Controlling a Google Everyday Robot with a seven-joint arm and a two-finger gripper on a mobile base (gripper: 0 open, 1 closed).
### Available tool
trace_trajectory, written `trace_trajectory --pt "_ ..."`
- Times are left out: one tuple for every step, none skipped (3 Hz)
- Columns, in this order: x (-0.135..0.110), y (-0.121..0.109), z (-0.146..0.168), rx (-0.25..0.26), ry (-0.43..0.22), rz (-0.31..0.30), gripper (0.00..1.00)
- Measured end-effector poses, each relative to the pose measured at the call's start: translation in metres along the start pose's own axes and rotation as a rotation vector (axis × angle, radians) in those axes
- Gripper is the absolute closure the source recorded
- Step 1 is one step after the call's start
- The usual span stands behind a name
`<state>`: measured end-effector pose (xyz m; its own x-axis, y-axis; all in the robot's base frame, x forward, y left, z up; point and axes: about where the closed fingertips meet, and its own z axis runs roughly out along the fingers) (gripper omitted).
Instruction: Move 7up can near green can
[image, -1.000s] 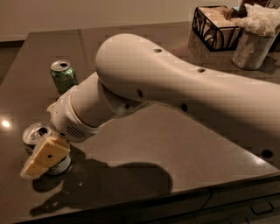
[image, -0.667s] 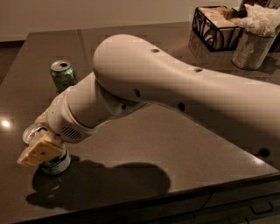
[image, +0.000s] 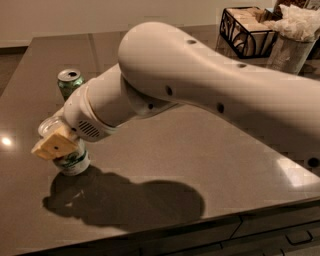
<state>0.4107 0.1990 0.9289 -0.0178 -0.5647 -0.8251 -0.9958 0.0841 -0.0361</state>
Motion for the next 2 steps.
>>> trace_trajectory --pt "-0.008 -0.044 -0.010 0.103 -0.014 0.033 1.00" --pt "-0.012 -0.076 -0.010 0.177 -0.023 0.049 1.00"
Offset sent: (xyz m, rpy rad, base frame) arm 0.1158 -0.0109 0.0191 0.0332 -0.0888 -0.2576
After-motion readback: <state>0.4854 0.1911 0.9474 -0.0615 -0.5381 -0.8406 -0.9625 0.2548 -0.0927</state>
